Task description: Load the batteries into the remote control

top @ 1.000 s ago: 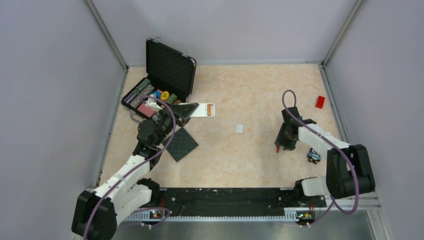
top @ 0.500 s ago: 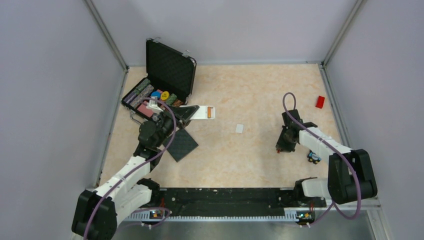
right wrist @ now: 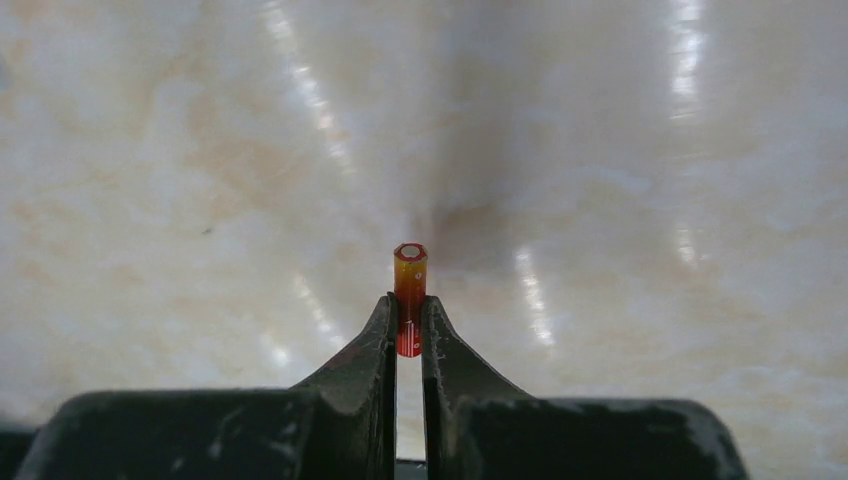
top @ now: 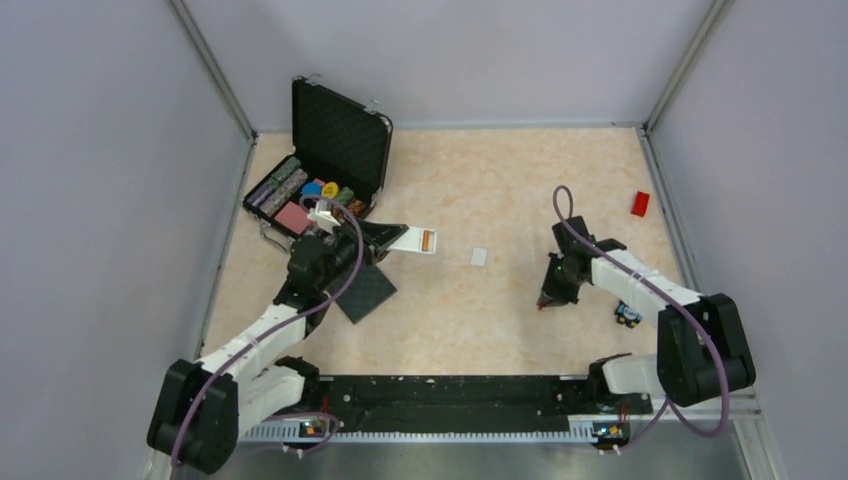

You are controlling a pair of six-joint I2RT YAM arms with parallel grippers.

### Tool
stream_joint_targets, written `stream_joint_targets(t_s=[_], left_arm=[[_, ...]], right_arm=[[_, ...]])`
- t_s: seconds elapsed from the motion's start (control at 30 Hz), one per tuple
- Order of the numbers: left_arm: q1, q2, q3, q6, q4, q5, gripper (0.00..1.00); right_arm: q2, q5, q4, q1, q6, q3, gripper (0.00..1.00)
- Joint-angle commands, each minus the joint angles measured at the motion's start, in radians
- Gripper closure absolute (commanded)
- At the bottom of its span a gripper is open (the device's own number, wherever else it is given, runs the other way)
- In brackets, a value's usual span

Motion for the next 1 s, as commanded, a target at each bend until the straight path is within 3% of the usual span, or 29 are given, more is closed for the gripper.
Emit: stream_joint_targets(t_s=[0.0, 0.37, 0.63, 0.97], left_arm=[[-0.017, 0.084, 0.061, 0.069, 0.003, 0.121, 1.0], [-0.081, 0.302, 0.156, 0.095, -0.03, 0.253, 1.0], [-0.12, 0.381, 0.19, 0.141, 0.044, 0.263, 1.0], [-0.13, 0.426, 0.205, 0.136, 0.089, 0.267, 1.0]], right_arm=[[-0.042, -0.218, -0.075, 0.091, 0.013, 0.172, 1.0], [-0.08, -0.436, -0.09, 0.22, 0.237, 0.461, 1.0], [-0.059, -0.487, 0.017, 0.292, 0.401, 0.462, 1.0], [-0.013, -0.474, 0.041, 0.363, 0.445, 0.444, 0.99]])
